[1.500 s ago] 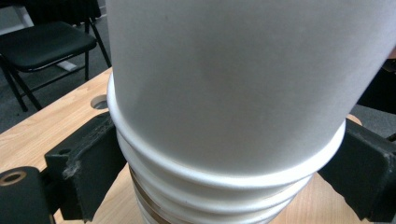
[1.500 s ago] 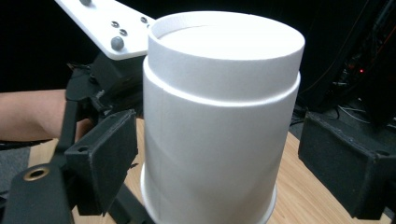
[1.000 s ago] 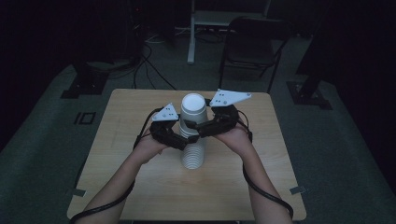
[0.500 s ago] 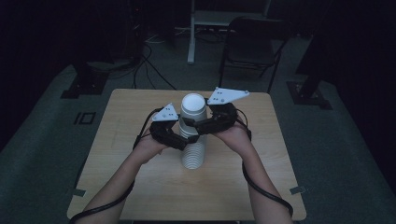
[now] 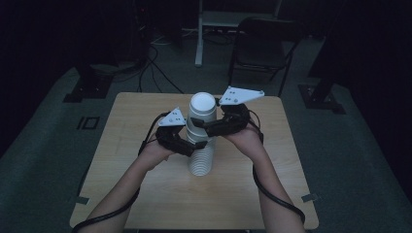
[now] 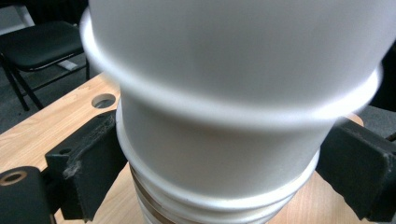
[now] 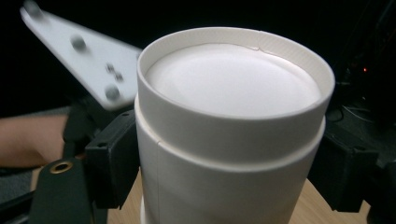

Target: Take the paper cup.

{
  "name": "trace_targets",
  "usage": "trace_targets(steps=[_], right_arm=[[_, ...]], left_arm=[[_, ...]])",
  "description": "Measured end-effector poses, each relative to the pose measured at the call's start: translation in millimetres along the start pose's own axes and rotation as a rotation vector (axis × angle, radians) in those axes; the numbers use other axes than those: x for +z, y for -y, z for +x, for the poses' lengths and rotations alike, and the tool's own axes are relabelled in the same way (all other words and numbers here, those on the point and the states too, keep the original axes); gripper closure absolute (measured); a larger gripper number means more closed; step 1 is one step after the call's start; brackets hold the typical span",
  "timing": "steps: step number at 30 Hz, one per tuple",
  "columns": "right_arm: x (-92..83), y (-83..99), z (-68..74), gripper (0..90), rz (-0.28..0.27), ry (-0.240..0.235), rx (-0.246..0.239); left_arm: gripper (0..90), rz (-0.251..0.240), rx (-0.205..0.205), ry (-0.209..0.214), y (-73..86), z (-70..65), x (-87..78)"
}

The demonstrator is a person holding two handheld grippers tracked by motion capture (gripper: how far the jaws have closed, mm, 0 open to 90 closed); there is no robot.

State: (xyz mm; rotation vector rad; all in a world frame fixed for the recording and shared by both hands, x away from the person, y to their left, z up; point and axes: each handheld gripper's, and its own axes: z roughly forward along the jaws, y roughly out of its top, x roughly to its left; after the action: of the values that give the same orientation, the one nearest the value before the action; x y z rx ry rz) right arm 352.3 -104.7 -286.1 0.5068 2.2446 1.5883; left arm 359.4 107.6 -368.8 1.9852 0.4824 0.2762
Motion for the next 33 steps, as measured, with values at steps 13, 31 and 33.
trace_targets(steps=[13,31,33], right_arm=[[-13.2,-21.4,2.0,19.6,-0.039,0.004,-0.017],[-36.4,-44.2,4.1,19.7,-0.132,0.042,-0.023],[-39.7,-44.7,4.3,19.7,-0.137,0.051,-0.024]], left_arm=[[7.1,0.004,-0.001,-0.001,-0.1,-0.3,-0.3],[7.1,0.006,-0.002,-0.001,-0.4,-0.2,-0.3],[7.1,0.008,0.0,-0.001,-0.4,-0.1,-0.4]])
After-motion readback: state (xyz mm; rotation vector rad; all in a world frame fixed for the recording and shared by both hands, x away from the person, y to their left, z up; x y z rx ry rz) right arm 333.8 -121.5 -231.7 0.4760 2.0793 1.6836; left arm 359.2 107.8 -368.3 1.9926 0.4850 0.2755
